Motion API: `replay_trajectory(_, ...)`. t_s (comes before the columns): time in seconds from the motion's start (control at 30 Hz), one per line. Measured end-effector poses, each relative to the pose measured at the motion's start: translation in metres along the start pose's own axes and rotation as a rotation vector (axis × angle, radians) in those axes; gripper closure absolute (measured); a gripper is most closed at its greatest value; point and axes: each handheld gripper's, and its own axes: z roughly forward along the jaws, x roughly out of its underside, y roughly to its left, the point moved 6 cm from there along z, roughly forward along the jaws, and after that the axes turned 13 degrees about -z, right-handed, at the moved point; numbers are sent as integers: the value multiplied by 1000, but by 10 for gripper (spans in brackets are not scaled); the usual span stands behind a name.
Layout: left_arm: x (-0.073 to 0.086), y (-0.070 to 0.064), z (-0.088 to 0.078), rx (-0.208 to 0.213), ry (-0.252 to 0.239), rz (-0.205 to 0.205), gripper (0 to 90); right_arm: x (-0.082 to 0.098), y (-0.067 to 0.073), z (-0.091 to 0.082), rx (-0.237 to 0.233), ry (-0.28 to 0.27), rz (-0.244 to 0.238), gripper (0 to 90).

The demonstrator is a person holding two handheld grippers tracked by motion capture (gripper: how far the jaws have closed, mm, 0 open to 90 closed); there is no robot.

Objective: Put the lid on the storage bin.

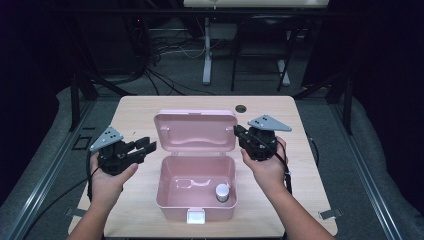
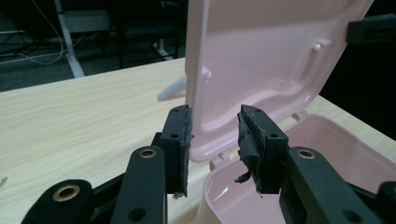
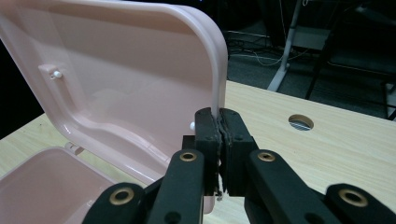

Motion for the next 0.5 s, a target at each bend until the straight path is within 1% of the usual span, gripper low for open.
replay_trajectory(0.03,-2,0,-1,-5,0,-4,636,0,0,0,-2,0,0,872)
replay_trajectory(0.2,-16,-4,-2,-15,-14,18,639,1,1,-3,-7,0,0,872)
replay_trajectory(0.33,-25,-6,-3,-24,-30,22,641,1,2,-4,-11,-3,3,872)
replay_trajectory(0.37,-27,-6,-3,-27,-28,24,643,1,2,-5,-9,-3,-1,872)
replay_trajectory(0.47,-34,-11,-2,-40,-44,22,646,2,3,-6,-11,-6,1,872)
replay_trajectory(0.5,-37,-12,-2,-39,-45,30,647,2,3,-6,-11,-7,2,872)
